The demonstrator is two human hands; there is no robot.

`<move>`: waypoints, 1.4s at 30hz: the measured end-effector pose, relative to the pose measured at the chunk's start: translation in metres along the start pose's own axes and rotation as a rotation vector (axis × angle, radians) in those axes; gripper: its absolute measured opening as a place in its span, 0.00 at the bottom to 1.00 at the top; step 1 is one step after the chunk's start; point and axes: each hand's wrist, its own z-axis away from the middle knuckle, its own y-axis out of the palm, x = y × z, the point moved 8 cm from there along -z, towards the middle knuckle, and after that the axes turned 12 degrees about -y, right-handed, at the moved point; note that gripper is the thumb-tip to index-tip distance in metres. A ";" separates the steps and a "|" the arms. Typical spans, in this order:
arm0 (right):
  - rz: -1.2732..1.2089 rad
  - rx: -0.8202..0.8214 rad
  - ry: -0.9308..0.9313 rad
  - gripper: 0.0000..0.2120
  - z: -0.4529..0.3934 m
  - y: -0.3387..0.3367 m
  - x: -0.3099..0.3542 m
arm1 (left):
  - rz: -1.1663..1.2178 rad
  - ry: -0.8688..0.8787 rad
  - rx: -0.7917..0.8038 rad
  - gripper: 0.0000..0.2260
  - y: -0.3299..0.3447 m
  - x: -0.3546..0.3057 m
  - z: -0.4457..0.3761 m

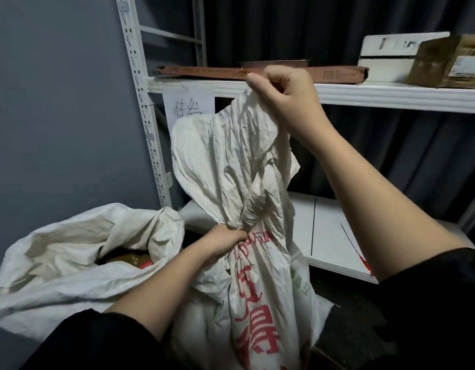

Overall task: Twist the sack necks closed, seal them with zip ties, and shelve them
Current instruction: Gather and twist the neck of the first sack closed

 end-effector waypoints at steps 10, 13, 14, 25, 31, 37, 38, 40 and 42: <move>0.563 0.545 0.515 0.18 0.034 -0.016 -0.068 | 0.237 0.006 -0.078 0.05 -0.014 0.014 -0.004; 0.518 0.224 0.417 0.18 0.034 -0.031 -0.065 | 0.264 -0.004 -0.089 0.04 -0.015 0.014 -0.006; 0.400 0.065 0.361 0.16 0.036 -0.036 -0.062 | 0.272 0.005 -0.089 0.03 -0.015 0.014 -0.007; -0.270 0.062 0.558 0.25 0.104 -0.023 -0.118 | 0.359 0.010 0.114 0.24 -0.007 0.009 -0.008; -0.164 -0.072 0.566 0.17 0.059 -0.020 -0.099 | -0.058 0.016 0.142 0.31 0.006 -0.001 0.009; 0.126 -0.039 0.330 0.15 -0.011 -0.019 -0.055 | -0.079 0.040 0.075 0.19 0.007 -0.001 0.003; 0.146 -0.056 0.297 0.15 -0.018 -0.018 -0.046 | -0.061 0.038 0.048 0.16 0.006 -0.003 0.001; 0.103 -0.119 0.248 0.14 -0.025 -0.017 -0.036 | -0.037 0.041 0.011 0.09 0.007 -0.004 -0.001; 0.036 -0.166 0.239 0.09 -0.026 -0.015 -0.031 | 0.021 0.019 -0.003 0.07 0.008 -0.002 -0.003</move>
